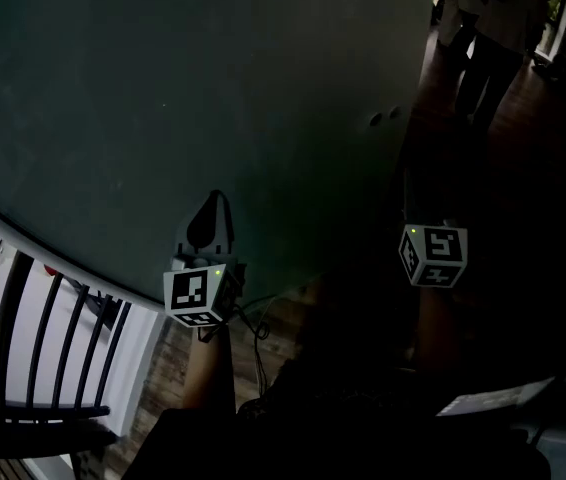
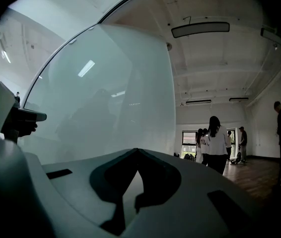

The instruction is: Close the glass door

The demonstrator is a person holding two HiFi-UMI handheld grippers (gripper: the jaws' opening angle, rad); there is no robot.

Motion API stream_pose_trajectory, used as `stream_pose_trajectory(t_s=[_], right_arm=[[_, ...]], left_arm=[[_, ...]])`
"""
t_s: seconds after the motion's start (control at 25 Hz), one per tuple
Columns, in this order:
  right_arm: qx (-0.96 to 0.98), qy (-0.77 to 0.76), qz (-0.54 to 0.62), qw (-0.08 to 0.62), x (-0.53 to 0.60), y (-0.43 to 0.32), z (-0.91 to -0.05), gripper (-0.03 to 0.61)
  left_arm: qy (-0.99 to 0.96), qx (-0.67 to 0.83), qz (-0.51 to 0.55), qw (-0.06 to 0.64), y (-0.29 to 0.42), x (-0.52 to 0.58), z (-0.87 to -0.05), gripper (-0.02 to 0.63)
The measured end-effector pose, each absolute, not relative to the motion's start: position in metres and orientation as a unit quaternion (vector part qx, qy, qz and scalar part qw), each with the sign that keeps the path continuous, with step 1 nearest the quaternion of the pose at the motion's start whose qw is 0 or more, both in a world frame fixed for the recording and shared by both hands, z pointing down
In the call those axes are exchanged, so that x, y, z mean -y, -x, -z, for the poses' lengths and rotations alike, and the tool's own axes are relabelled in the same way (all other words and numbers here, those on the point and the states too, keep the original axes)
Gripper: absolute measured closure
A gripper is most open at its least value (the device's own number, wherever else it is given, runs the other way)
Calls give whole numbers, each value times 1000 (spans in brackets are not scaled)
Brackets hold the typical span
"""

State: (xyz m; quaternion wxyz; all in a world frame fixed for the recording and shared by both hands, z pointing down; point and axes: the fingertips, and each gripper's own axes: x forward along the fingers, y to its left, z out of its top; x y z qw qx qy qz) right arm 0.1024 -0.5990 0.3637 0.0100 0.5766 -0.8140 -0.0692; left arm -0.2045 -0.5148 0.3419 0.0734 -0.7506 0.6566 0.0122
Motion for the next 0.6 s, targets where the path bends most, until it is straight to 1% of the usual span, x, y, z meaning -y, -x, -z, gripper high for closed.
stream_pose_trajectory(t_s=[0.24, 0.6], right_arm=[[813, -578, 62, 19, 664, -103, -372, 577], [812, -580, 56, 24, 720, -101, -385, 577]], left_arm=[[754, -652, -12, 72, 202, 561, -342, 612], [757, -651, -16, 56, 206, 593, -352, 612]])
